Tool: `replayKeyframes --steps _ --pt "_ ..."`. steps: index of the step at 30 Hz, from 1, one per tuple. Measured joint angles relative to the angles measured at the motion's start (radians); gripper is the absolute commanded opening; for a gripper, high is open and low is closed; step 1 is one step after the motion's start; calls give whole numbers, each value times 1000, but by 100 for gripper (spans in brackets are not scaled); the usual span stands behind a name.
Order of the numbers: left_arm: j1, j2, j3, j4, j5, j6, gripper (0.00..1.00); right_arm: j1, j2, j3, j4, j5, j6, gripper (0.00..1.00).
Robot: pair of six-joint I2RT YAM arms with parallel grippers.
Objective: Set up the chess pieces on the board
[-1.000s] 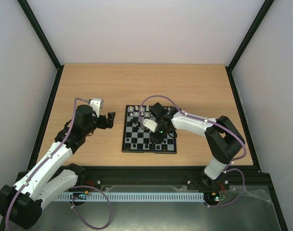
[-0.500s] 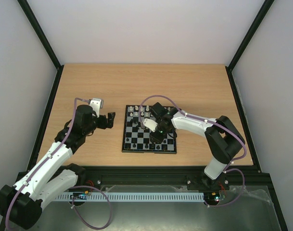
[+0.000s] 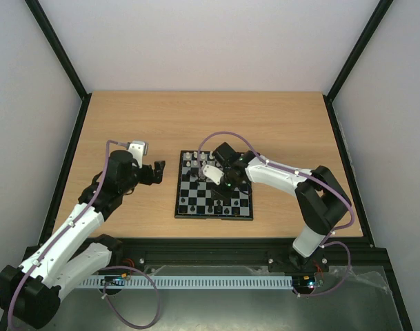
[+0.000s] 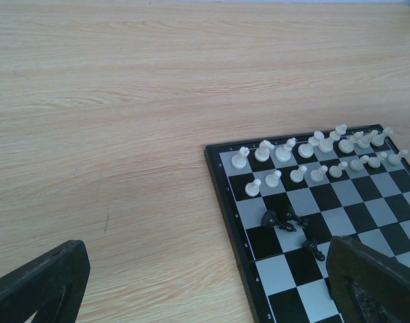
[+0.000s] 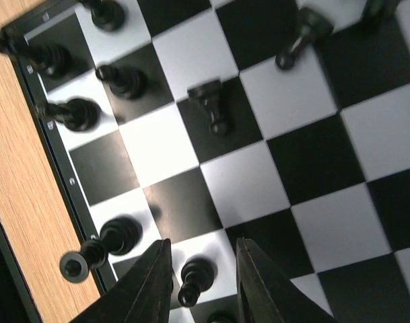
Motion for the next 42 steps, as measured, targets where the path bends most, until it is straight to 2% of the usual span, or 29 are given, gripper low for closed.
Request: replayKeyframes --steps 8,22,42 --pt "0 -22 -1 0 -35 -23 99 1 14 77 24 -10 -8 26" --pt "0 -24 -4 0 -9 -24 99 50 180 161 52 -19 -14 26" --pt "0 -32 -4 0 1 -20 99 86 204 138 158 57 -47 6"
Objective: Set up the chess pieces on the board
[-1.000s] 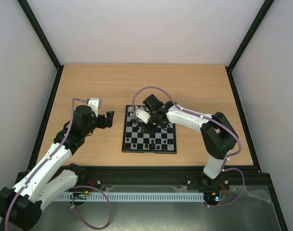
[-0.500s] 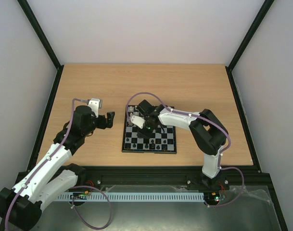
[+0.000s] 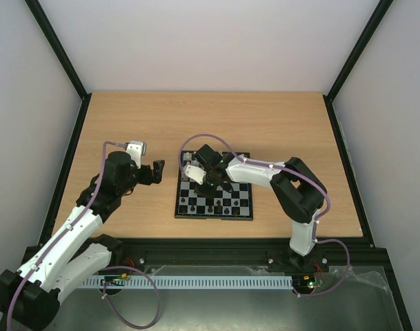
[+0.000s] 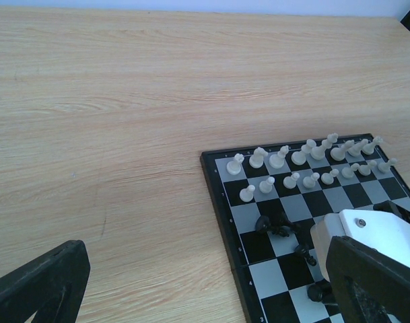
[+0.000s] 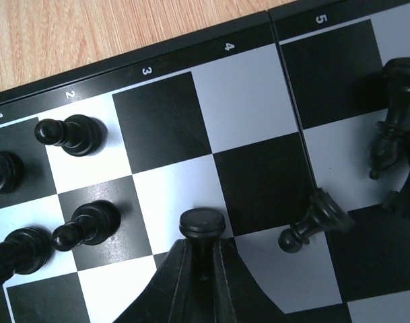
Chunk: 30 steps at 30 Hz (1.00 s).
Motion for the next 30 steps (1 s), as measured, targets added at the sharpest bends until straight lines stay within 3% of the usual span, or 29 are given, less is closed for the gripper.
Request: replayKeyframes --steps 10,16,23,30 --pt "0 10 0 10 61 -30 98 4 -34 -18 -21 18 -5 2" --pt "0 90 -2 70 225 -173 87 4 -170 -43 -84 26 -4 2" --pt "0 214 -87 283 501 -394 65 2 -317 -105 -80 14 11 2" --pt "-14 331 -164 530 695 -597 62 -1 -357 -157 -60 11 35 2"
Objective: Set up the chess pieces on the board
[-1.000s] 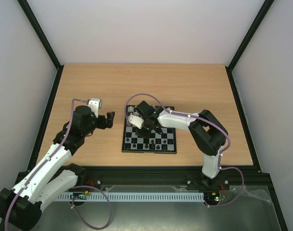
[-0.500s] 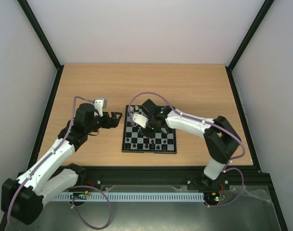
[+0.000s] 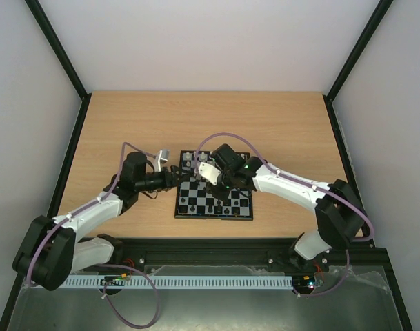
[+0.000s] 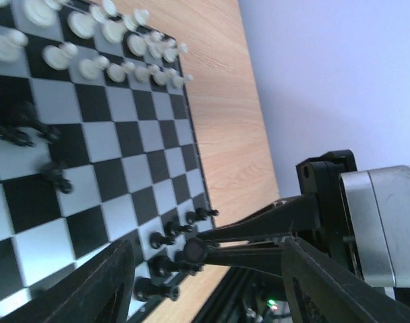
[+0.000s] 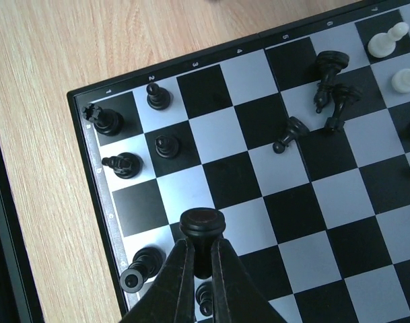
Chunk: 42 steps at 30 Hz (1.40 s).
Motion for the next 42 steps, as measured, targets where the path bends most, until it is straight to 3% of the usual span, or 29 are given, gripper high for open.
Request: replayKeyframes --steps 12,19,33,42 --pt "-131 168 -12 285 60 -199 48 -13 -55 -11 56 -4 36 2" --pt "-160 230 -12 364 51 -254 39 -28 -67 -31 70 -6 58 2" --pt "-171 251 -32 429 9 -293 44 -53 -75 -38 97 -41 85 2" --pt "-172 262 -33 455 -27 -306 36 -54 -75 -38 100 -61 86 3"
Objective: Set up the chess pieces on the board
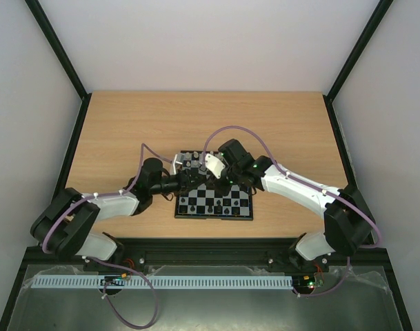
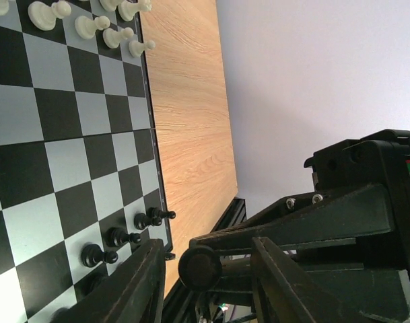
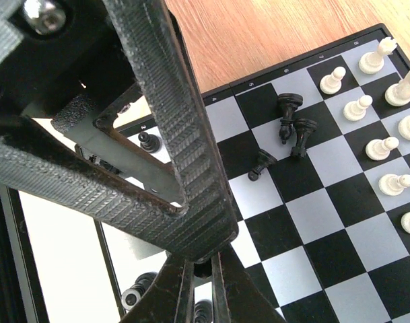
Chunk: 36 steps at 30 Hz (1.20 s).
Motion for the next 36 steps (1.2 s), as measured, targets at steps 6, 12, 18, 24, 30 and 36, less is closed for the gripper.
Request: replayKeyframes --steps 6,12,18,24,30,36 --pt "-3 26 -30 64 -9 -42 30 0 0 0 3 -6 14 3" --pt "-20 38 -34 105 -35 -74 23 -1 0 0 3 -11 45 3" --pt "-32 46 -35 130 -58 -88 18 -6 0 0 -1 -15 63 13" --pt "-39 25 -59 146 -97 -93 15 -39 -11 0 3 -46 92 29" --pt "-44 -60 -100 169 -158 -93 15 -200 -104 -5 27 -213 185 32" --pt "-70 -126 -124 218 -231 -90 15 -312 -124 -24 105 -474 374 35"
